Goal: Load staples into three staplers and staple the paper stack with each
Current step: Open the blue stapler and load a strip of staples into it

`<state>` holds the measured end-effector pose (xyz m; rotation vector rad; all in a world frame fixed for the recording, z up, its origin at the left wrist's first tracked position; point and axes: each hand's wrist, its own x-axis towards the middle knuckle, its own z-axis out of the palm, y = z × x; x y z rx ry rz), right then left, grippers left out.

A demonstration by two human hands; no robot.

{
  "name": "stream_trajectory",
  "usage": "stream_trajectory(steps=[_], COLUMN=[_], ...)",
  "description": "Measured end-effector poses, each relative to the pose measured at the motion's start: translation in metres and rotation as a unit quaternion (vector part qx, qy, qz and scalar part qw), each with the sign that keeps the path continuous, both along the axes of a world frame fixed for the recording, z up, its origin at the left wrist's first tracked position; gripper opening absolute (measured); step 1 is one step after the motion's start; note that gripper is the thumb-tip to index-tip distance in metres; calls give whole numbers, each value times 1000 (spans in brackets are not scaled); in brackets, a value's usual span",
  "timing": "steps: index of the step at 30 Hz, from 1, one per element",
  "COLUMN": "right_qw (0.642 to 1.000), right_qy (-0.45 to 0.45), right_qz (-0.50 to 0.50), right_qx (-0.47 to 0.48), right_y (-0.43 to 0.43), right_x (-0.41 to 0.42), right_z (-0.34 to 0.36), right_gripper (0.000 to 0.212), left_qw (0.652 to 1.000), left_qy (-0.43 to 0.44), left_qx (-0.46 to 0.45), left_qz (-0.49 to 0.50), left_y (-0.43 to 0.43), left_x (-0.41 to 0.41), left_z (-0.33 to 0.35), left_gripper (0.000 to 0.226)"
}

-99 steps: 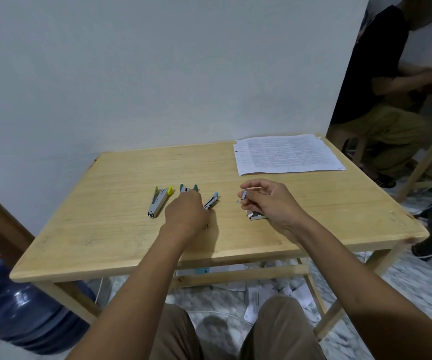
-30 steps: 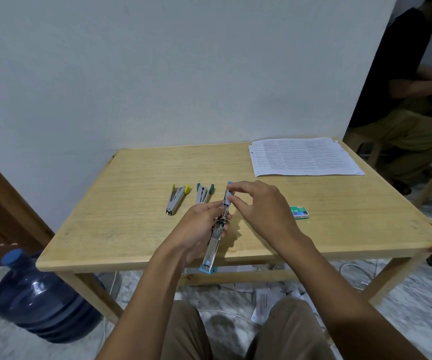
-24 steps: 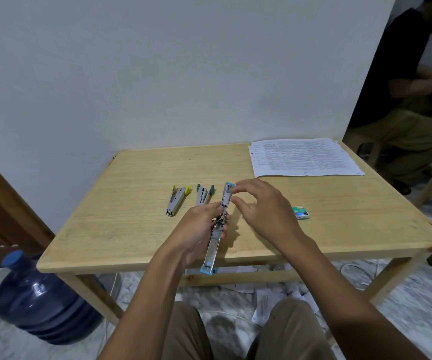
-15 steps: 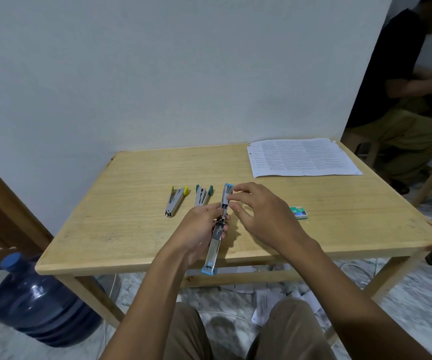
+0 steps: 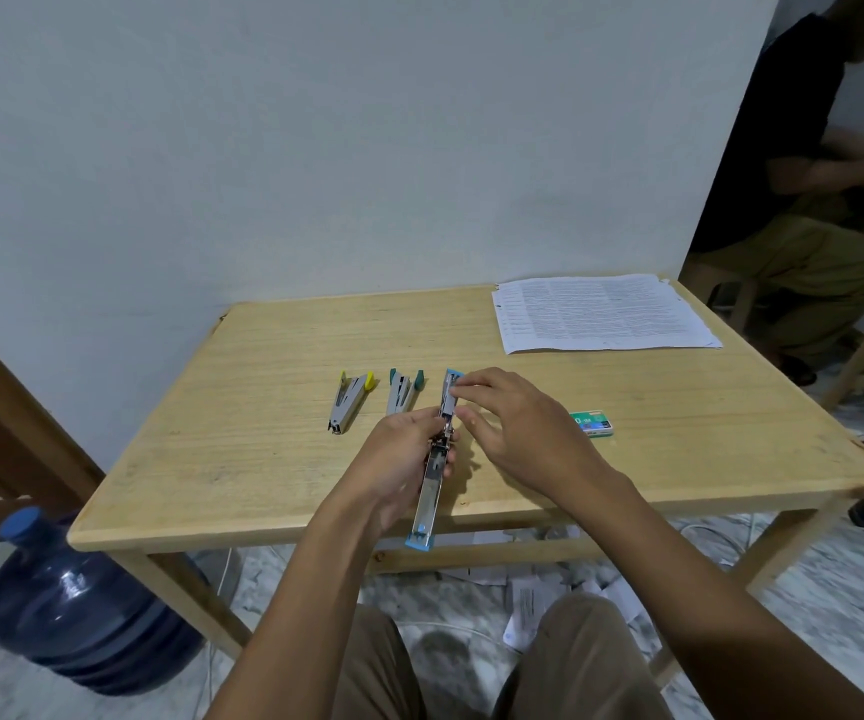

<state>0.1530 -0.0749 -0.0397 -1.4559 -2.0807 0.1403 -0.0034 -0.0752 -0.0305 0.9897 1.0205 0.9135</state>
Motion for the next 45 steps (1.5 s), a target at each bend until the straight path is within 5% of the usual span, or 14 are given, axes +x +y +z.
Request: stream_trajectory(steps=[12,18,26,34,45], right_qw=[999,993,979,981,997], right_qy=[-12,-84,-186,-155,-76], right_qz=[26,83,54,98,19], right_qx=[27,-7,62,58,15], right_y=[-9,-7,3,-2,2], right_x=[3,14,14,12,3], right_z=[-5,-5,3,-1,-3], right_gripper=[26,35,38,27,28], left_qw=[1000,1000,1000,1000,1000], left_qy=[-4,9,9,8,22], left_qx=[-7,-4,-7,-11,0], left_qz=[3,1,-18,0,-10], left_y=[-3,-3,-5,-5,-5], left_x=[0,-4,-7,-7,-4], left_z=[-2,-8,-11,-13,-11], left_gripper=[25,25,30,28,30])
